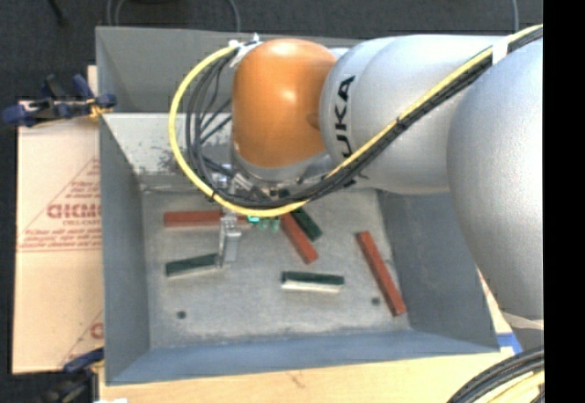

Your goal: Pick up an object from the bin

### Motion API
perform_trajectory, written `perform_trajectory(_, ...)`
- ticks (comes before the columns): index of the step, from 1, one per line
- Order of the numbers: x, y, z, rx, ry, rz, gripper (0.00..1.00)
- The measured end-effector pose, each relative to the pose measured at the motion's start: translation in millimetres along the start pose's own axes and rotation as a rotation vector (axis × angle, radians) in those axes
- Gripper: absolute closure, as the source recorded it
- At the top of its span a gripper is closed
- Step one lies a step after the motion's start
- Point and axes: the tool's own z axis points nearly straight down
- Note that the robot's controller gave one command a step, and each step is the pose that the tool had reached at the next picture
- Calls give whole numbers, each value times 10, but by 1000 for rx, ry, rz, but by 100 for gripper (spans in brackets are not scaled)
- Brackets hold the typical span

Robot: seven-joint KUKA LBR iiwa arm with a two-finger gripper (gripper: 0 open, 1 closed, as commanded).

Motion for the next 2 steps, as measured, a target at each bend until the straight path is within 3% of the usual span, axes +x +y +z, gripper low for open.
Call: perform_trajectory(2, -51, -11, 8, -3, -14, 12, 0)
